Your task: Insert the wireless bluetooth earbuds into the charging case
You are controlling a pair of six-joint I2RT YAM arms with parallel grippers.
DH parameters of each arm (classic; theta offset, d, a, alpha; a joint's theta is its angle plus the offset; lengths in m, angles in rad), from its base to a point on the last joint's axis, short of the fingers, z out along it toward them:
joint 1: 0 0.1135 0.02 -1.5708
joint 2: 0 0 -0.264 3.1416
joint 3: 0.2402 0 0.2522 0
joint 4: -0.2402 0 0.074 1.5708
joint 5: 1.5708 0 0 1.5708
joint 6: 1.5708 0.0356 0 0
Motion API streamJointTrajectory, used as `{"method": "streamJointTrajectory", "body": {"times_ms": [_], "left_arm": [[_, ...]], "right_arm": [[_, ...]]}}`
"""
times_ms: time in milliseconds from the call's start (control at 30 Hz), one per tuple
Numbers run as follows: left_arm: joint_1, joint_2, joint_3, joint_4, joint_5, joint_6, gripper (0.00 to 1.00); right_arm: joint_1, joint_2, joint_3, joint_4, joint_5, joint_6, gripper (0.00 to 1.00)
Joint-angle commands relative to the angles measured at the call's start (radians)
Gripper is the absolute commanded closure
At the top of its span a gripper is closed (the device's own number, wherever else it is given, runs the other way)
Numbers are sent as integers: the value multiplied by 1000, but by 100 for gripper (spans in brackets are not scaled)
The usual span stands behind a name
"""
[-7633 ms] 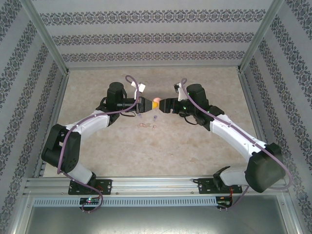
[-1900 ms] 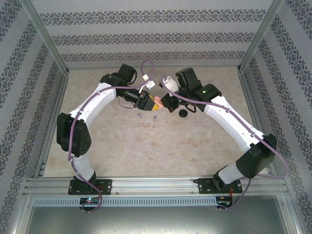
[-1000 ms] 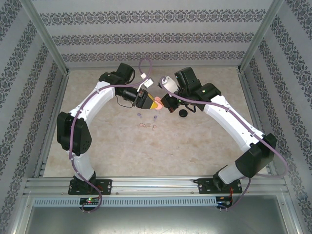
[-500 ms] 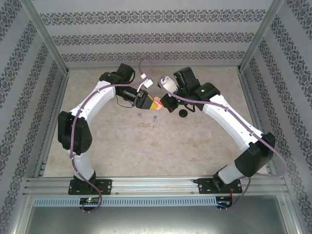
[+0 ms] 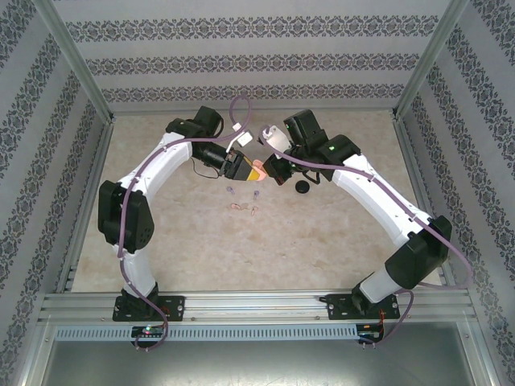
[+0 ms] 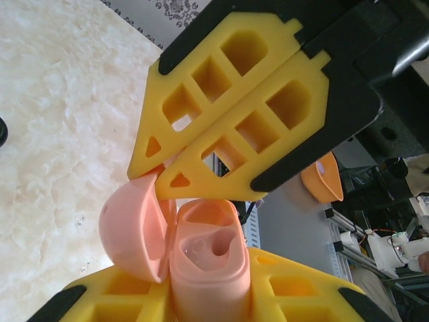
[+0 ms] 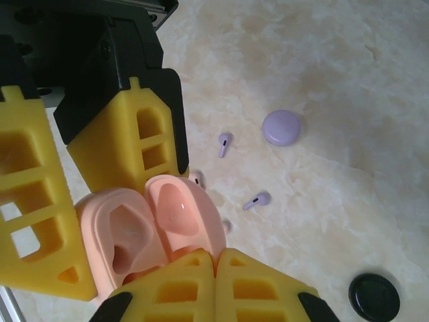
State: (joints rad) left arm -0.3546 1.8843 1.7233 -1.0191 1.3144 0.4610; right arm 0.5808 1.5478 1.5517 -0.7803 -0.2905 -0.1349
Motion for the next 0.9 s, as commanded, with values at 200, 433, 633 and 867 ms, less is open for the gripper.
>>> {"method": "streamJointTrajectory", "body": {"times_ms": [200,433,633,867], "left_arm": [[3,14,26,0,65,26,95],[38,-40,-54,186,38,-102,100],[85,-141,-152,379,-28,-232,100],[101,-321,-353,725,-210,-424,100]], "right_arm": [[12,3,41,15,24,14,90],[-51,-115,-1,45,-26,130,57],[-85,-263,-154,111,-59,275,43],[-72,-286,-305,179,-25,521,32]]}}
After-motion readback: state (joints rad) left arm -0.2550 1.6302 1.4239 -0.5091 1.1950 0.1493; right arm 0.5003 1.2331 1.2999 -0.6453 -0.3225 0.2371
